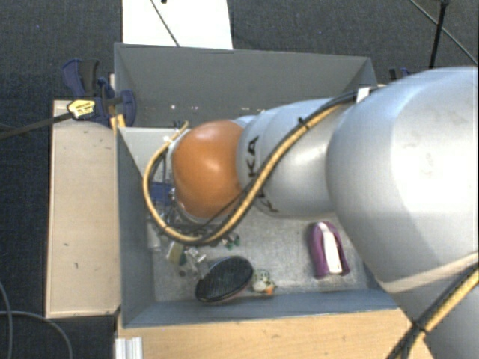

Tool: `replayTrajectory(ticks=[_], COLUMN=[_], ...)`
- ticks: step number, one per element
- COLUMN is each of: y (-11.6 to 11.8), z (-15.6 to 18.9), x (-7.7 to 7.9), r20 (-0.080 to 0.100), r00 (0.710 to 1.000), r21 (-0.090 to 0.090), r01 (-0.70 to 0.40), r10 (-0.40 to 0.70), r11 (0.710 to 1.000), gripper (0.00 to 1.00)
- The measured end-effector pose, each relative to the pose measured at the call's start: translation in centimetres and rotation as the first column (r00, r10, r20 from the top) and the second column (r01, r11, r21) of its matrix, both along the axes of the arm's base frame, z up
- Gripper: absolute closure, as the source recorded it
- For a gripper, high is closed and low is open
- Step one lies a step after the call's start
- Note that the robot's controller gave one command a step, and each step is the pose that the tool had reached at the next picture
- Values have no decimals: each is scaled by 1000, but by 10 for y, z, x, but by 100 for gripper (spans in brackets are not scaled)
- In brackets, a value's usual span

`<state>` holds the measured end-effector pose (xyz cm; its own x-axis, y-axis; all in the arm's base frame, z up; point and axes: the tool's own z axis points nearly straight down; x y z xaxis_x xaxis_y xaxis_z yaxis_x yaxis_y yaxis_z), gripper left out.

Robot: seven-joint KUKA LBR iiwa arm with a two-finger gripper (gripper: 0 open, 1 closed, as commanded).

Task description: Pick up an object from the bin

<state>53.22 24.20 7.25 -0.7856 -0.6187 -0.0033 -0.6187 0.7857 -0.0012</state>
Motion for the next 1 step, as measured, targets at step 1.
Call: replayTrajectory(ticks=[1], y=[0], z=[0], x=[1], r20=[3], r00=[1000], r21=[1], r01=[4], r10=[-4], r11=[1000], gripper=[100])
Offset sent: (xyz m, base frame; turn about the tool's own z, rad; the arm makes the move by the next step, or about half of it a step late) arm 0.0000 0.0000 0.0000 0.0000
